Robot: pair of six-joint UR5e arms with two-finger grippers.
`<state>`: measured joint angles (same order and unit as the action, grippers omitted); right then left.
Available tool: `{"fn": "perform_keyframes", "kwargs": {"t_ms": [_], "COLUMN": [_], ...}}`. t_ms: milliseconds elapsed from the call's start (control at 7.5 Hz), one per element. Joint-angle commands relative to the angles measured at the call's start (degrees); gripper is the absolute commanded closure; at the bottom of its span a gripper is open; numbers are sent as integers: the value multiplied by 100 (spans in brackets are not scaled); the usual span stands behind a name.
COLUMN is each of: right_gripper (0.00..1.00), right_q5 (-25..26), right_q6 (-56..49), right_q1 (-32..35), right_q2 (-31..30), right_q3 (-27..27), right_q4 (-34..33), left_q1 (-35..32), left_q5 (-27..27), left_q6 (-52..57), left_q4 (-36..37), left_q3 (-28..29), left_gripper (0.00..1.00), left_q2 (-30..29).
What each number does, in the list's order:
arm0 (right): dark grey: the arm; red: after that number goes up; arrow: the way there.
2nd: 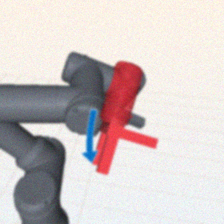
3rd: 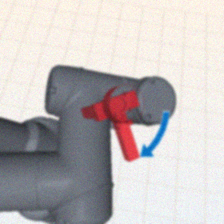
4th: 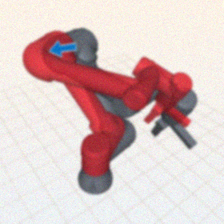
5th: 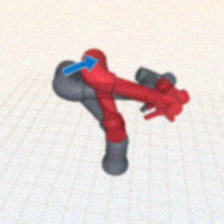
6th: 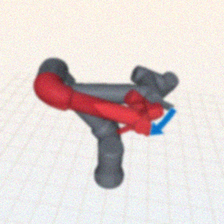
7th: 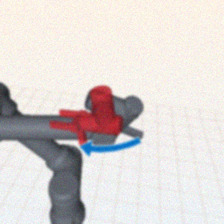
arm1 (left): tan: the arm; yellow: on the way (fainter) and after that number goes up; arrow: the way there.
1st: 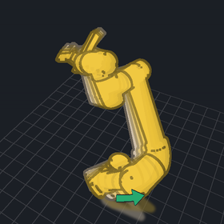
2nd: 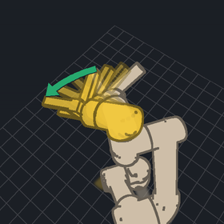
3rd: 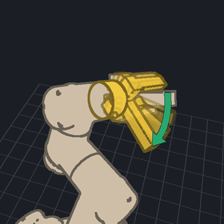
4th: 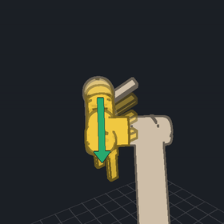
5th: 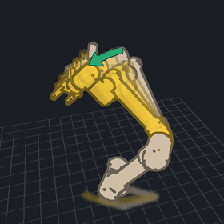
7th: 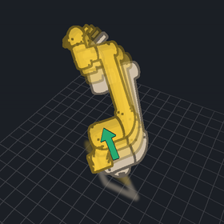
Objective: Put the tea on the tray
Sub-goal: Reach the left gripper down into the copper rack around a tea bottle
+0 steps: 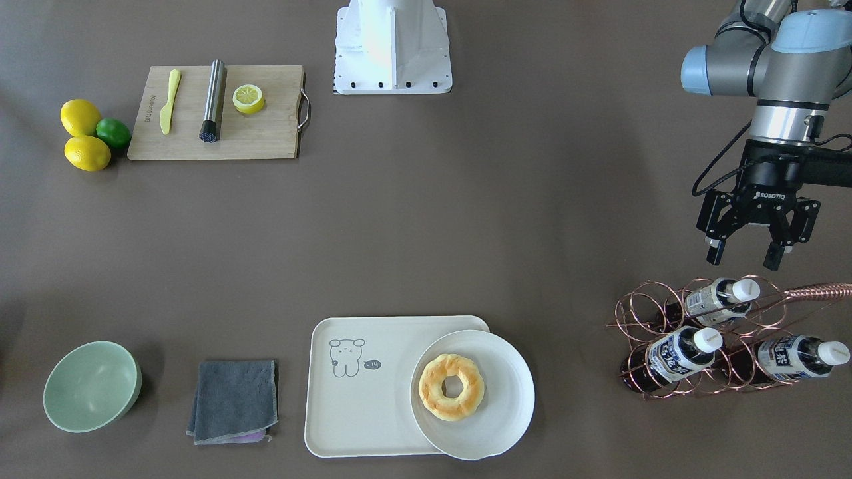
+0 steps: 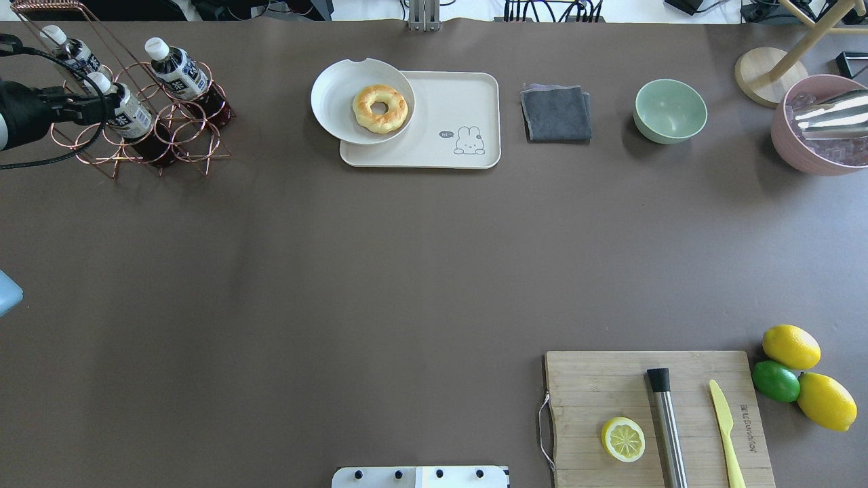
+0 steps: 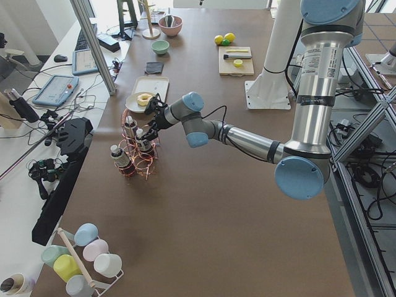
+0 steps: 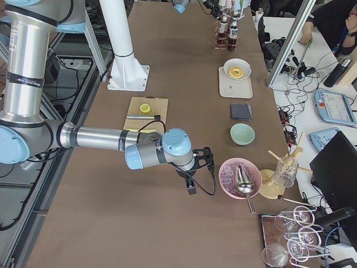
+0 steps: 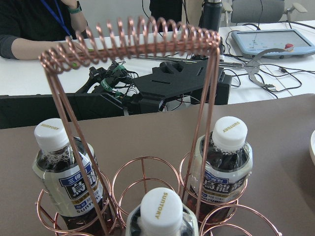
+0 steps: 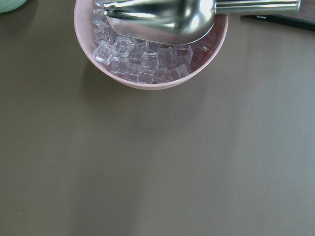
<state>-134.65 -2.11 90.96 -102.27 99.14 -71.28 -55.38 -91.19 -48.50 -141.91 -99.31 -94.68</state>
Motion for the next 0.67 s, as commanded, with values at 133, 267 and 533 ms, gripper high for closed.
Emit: {"fn": "perform_keyframes", "kwargs": {"t_ms": [133, 267, 533], "right_gripper": [0, 0, 0], "right_q5": [0, 0, 0], "right_q6": [0, 0, 0], "right_q1": [0, 0, 0], "right_q2": [5, 5, -3], "right_q3": [0, 8, 9], "right_q4": [0, 0, 0], "left_q1": [1, -8, -26], "left_q5": [-4, -4, -13], "left_q6": [16, 16, 16], "left_q4": [-39, -39, -39], "left_q3": [219, 246, 281], "left_gripper": [21, 20, 21], "left_q2": [-164, -208, -235]}}
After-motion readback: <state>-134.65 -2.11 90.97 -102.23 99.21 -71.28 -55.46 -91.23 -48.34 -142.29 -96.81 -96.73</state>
